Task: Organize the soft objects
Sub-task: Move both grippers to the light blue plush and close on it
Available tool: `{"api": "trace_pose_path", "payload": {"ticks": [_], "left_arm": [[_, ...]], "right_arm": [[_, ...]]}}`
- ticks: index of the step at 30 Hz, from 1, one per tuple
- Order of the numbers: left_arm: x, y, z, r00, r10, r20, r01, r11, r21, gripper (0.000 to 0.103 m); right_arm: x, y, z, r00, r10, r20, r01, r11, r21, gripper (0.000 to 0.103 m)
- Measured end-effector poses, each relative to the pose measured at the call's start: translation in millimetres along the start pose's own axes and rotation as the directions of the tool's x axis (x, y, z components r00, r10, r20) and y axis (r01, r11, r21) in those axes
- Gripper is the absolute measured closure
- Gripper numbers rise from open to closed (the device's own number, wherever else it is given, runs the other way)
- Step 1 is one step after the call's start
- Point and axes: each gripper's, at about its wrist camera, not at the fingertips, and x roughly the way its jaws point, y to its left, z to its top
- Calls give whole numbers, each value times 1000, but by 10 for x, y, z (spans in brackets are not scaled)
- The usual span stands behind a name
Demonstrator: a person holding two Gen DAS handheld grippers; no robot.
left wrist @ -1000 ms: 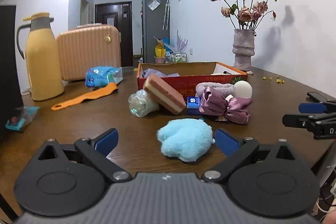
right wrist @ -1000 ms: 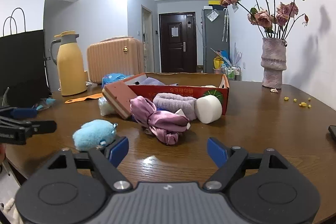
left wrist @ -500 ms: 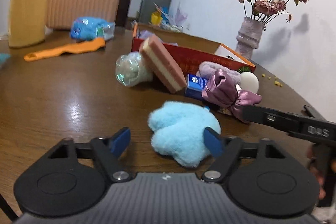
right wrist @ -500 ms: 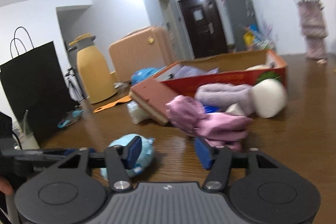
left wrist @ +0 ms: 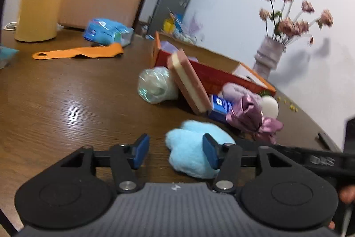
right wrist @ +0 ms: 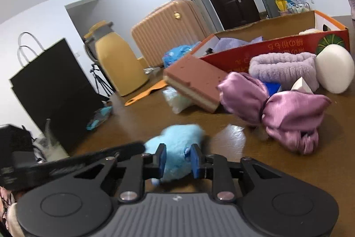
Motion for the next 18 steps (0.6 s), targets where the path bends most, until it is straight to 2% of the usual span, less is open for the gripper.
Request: {"api": "trace_pose_path", "payload": {"ticks": [1,4,7,9,12,16,18], "left_arm": [[-38,11,-8,1000,-24,5,24,1000,-20,37],[-83,15,-30,996,-84,-3,84,995,-55,36],[34,21,-6,995,-81,-49,77,994,-75,37],[115,54,7,993,-89,-79,80,991,-111,43],[179,101,31,984,-144,-103,126,979,-162,57],[154,82,39,983,-155,-98,138,977,-161,62],[103,53,105,979,-186,-84,170,971,-167,62]], "right_arm": [[-73,42,-13,1000,-9,28,9,1000,-15,78],[-117,42,48,998,-27,63,29,999,-22,73],[35,-10,97,999,-40,33,40,999,-4,72],[147,-51,84,1000,-25,10,25,999,21,70],[259,-125,56,1000,3,-22,-1,997,74,70],[254,-140,59,999,15,-33,-12,996,85,76],[153,-151,87,1000,28,-9,-27,994,101,77]]}}
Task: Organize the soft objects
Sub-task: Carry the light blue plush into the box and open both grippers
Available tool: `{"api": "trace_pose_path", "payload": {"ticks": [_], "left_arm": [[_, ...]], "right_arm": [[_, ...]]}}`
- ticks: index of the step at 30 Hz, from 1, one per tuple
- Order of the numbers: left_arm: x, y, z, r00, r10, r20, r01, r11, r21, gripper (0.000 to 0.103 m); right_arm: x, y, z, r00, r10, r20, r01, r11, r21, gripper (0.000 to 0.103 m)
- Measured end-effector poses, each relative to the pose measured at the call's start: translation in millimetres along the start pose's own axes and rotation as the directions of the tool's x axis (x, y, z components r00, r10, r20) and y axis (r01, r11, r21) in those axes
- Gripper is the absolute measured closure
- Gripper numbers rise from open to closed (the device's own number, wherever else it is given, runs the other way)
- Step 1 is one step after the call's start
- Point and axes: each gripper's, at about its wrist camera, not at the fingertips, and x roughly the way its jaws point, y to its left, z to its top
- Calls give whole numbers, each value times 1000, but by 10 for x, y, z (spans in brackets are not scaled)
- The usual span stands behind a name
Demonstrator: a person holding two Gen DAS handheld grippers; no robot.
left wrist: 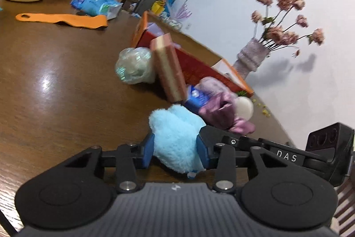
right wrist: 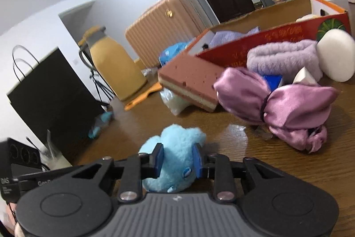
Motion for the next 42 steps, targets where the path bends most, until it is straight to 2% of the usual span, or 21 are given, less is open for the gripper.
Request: {"api": "trace_pose_path", "payload": {"ticks": [3,7,9,12,15,17,21,24,25,27,29,31,34,38,40,42], "left_arm": [[-46,-174,230,997,-68,39,67,997,24,62],[220,-441,905,989,-136,49,131,987,91,62],[529,-630,1340,986,-163,30,158,978,135,62],[1174,-903,1916,987,-160,-29,162,973,164,61],[1962,-1019,2259,982,-155,-104,167,979,116,61],[2500,-1047,2331,975,-127,-180,145,985,89,61],[3283,-1107,2286,968,-32,-248,63,991,121,61],[3722,-1036,2208,939,11,-344,24,995,97,65],[3765,-1013,2182,937,23,-349,12,995,97,63],[3752,-997,2159,940,44,-339,-6,994,113,60],[3634,-1006,2156,945,44,-324,-5,993,120,58],[3440,-1061,2204,953,45,-301,-2,990,142,54],[2996,-1188,2303,971,48,-234,-2,981,196,52],[2210,-1223,2340,989,97,-115,-63,961,269,41],[1820,-1197,2291,988,142,-60,-117,943,312,33],[1529,-1165,2214,982,187,-11,-172,922,347,31]], "right_arm": [[-248,86,175,997,19,76,-17,1000,-25,77],[-395,103,773,984,18,177,-4,997,-81,77],[-385,-17,1169,976,-4,219,20,997,-74,77],[-275,-263,1787,965,-73,252,94,993,-76,77],[-74,-697,2299,956,-171,238,186,982,-40,77],[105,-1021,2545,951,-234,201,241,970,-11,77],[514,-1600,2752,928,-354,112,356,935,9,77],[781,-1835,2781,899,-436,51,438,899,-33,89],[826,-1881,2776,893,-449,40,450,892,-47,89],[833,-1908,2778,886,-463,36,464,884,-58,88],[751,-1854,2761,885,-461,68,465,882,-74,80],[623,-1759,2745,891,-444,90,451,889,-81,76],[319,-1508,2718,898,-422,124,435,894,-112,71],[-128,-1166,2642,893,-418,168,445,877,-181,61],[-344,-976,2571,889,-422,176,454,863,-222,58],[-552,-774,2461,882,-432,190,469,845,-258,56]]}}
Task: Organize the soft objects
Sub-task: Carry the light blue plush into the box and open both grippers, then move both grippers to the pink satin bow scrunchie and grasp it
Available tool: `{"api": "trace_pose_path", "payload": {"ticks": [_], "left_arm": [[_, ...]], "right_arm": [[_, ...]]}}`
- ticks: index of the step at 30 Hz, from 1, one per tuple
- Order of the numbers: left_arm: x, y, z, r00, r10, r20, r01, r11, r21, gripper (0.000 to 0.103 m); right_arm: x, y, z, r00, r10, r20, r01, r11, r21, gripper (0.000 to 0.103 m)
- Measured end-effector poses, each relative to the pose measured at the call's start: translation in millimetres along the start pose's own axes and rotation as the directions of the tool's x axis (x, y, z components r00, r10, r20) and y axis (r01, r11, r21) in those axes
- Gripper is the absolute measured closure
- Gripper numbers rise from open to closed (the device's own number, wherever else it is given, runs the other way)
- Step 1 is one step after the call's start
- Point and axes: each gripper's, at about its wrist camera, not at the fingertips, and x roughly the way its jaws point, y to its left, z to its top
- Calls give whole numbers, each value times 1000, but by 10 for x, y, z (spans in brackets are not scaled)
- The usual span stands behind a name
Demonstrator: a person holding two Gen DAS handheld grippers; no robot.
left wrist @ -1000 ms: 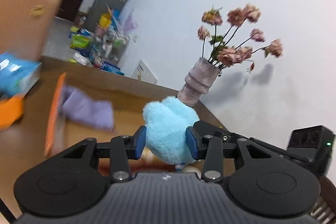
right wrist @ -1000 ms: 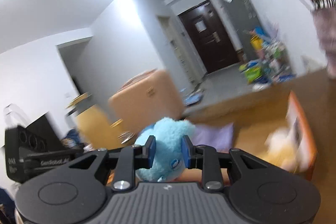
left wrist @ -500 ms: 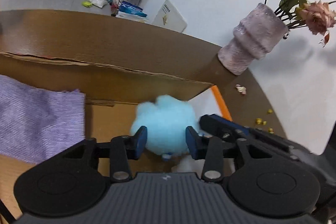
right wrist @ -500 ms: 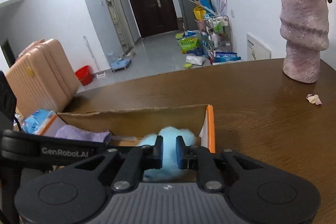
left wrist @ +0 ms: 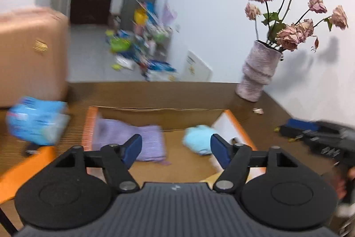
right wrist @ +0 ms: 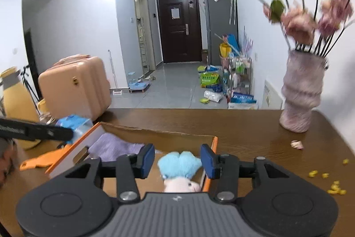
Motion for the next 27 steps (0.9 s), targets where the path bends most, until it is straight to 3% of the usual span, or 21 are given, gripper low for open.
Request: {"api": "trace_pose_path", "payload": {"ticks": [3,9,19,22,27], "left_arm": [[-346,89,-220,998,57,20,-58,998,26,30],[-897,133,-876,989,129,74,-132,990,42,27],[-1759,-144,-2064,979,86,186,-103,991,81,19],[-1969,-201,-2362,969,97,225,-112,992,55,18],[-2124,-302,-2675,957,123,262,-139,989,44,17]], "right_arm": [[-333,139,-96,999,-12,34,13,999,-43,48],[-850,523,-470,995,11,101,-3,996,-86,47],[-1595,1139,-1498,983,70,169,-49,991,-127,42],[-1841,1263,-1813,978,77,192,-58,993,-106,35],[-2066,1279,-2219,979,108,171,-106,994,-21,34]]}}
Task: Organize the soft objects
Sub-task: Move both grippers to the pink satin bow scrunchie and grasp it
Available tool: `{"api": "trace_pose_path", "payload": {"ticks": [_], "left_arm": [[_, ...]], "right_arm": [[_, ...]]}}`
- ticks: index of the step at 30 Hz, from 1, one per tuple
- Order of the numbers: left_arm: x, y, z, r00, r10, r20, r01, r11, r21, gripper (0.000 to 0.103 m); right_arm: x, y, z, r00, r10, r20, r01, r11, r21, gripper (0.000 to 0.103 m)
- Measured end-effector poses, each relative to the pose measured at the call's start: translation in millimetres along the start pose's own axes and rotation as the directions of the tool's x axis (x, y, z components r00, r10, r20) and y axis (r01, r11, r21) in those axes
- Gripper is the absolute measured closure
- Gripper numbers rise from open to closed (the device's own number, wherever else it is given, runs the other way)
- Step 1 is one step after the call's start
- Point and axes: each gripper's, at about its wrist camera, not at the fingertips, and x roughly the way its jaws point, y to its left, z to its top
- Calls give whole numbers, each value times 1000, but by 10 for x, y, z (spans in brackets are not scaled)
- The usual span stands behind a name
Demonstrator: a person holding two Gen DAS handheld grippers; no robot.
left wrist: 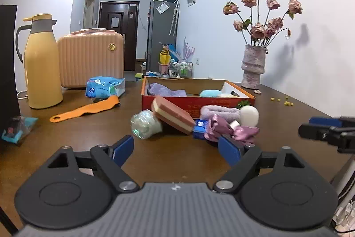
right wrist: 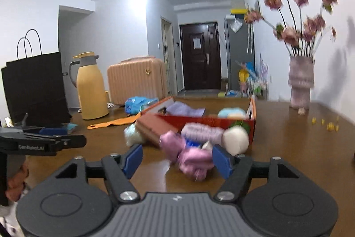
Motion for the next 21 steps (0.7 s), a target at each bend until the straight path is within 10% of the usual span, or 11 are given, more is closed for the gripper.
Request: {"api": "trace_pose_path", "payload": {"ticks": [16,19,21], "left_arm": [[1601,-324,353,966,-221,-134,205,971,-122,35],[1911,-354,333,954,-210,-213,181,972,-149,72],[1895,-318,232,944,-241,-226,203,963,-177,74]], "right_arm": [[979,-666,-116,997,-4,-80,25,962,271,51],[1209,-790,-75,997,-11,-81,36,951,307,64],[1344,-849,-81,993,-8,-116,44,948,316,72]]}}
